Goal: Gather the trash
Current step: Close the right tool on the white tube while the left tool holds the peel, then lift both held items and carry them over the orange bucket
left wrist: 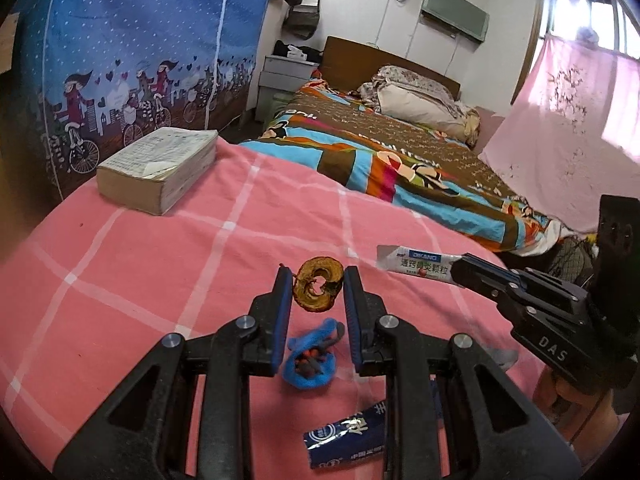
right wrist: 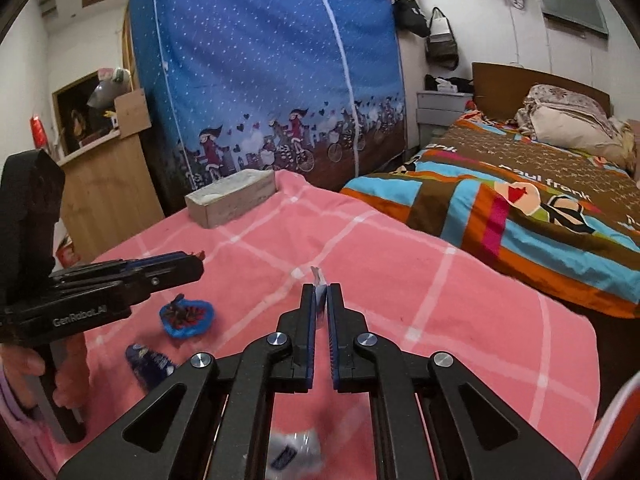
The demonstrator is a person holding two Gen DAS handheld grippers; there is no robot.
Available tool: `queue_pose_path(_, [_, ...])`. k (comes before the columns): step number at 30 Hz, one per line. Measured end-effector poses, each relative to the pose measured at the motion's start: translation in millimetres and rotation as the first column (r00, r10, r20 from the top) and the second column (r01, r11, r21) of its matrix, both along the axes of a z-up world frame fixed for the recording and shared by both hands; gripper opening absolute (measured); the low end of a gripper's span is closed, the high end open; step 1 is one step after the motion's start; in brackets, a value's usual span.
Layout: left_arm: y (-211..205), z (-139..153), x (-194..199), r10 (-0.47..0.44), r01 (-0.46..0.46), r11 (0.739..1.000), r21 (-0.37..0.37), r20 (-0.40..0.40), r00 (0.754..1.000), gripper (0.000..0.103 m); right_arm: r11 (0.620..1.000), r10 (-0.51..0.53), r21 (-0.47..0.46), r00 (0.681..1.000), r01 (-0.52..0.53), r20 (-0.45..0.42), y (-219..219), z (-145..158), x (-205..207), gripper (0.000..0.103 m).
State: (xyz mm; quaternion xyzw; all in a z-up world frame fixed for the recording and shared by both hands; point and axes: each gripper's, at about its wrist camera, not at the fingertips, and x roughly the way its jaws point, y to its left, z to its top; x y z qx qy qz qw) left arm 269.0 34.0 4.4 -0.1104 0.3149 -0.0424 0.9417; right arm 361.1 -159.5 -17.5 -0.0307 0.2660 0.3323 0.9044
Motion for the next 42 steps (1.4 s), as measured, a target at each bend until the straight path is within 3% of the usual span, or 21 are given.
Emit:
queue_pose_path(6, [-0.5, -4.6, 1.9, 0.008, -0.008, 1.0, -0.002, -0.026, 1.0, 0.029, 0.993, -0.07, -0.095, 0.997, 0.068, -0.022, 3.3, -6.8, 1.0, 0.009])
queue_pose_path(9, [1.9, -4.4, 2.0, 0.013, -0.013, 1.0, -0.012, -0.026, 1.0, 0.029, 0.987, -0.064, -0.145, 0.998, 0.062, -0.011, 5.5, -9.5, 4.5, 0.037])
queue_pose_path(10, [2.6, -4.6, 2.6, 0.016, -0.016, 1.0, -0.015, -0.028, 0.999, 0.029, 0.987, -0.054, -0.152, 0.998, 0.051, -0.018, 7.2, -10.9, 6.2, 0.039])
queue_pose_path(17, [0.9, -5.8, 2.7, 0.013, -0.013, 1.0, -0.022, -0.034, 0.999, 0.029, 0.979, -0.031, -0.201, 0.991, 0.004, -0.132, 19.5, -28.0, 30.3, 0.037])
queue_pose_path(20, [-0.4, -6.0, 3.3, 0.006, -0.006, 1.0, -0.02, -0.036, 0.999, 0.029, 0.984, -0.057, -0.175, 0.983, 0.026, -0.175, 13.5, -31.7, 37.6, 0.022])
queue_pose_path(23, [-3.2, -6.1, 2.8, 0.0, 0.0, 1.0, -0.014, -0.032, 0.999, 0.029, 0.988, -0.062, -0.153, 0.984, 0.036, -0.169, 9.8, -30.8, 31.5, 0.02])
queue_pose_path(29, [-10.2, -1.9, -3.2, -0.017, 0.017, 1.0, -0.002, 0.005, 1.0, 0.029, 0.992, -0.081, -0.104, 0.996, 0.076, -0.04, 0.4, -15.0, 2.3, 0.019])
queue_pose_path(33, [-14.5, 3.7, -11.5, -0.034, 0.035, 0.999, -0.015, 0.056, 0.998, 0.029, 0.991, -0.131, 0.002, 0.987, 0.132, 0.094, -17.9, 1.4, -26.9, 0.019])
queue_pose_path(38, [-24.2, 18.7, -31.7, -0.056, 0.06, 0.998, -0.018, 0.176, 0.983, 0.029, 0.974, -0.213, 0.129, 0.953, 0.188, 0.218, -40.5, 20.5, -59.7, 0.019])
queue_pose_path(42, [-37.7, 39.4, -52.1, -0.078, 0.083, 0.997, -0.005, 0.308, 0.948, 0.029, 0.951, -0.282, 0.209, 0.911, 0.226, 0.3, -59.3, 34.9, -81.9, 0.019])
